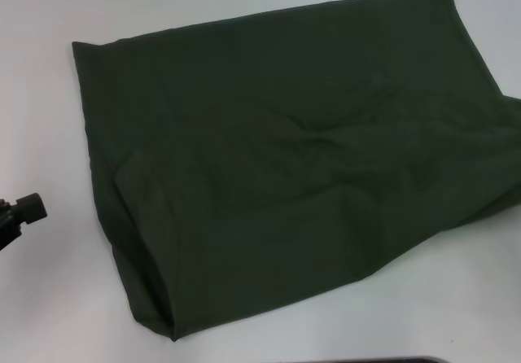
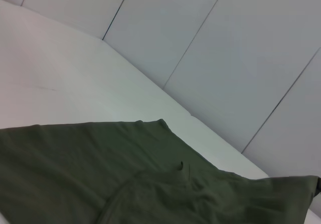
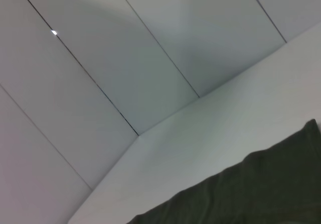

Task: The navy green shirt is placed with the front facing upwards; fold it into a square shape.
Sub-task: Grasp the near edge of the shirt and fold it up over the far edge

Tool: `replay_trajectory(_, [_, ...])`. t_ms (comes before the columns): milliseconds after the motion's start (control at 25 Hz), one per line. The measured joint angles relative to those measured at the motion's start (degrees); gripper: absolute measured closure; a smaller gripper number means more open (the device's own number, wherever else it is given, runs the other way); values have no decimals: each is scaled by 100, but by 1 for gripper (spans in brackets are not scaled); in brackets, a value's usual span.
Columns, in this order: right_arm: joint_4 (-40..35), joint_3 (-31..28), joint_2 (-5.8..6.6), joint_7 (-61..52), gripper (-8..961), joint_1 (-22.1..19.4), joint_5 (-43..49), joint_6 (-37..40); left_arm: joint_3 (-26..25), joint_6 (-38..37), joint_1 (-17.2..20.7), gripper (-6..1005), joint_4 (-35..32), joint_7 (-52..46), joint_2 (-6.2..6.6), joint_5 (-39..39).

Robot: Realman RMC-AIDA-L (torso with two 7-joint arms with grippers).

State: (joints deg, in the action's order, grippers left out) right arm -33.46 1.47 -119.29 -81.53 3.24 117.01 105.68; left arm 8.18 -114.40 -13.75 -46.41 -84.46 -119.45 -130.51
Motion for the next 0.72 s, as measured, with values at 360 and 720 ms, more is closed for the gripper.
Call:
replay_trajectory(360, [76, 31, -15, -81, 943, 164, 196, -228, 99, 608, -253, 968, 221, -709, 48, -96])
replay_trajectory(720, [84, 2, 49, -223, 943, 211, 205, -279, 174, 380, -239, 834, 198, -823, 51, -647])
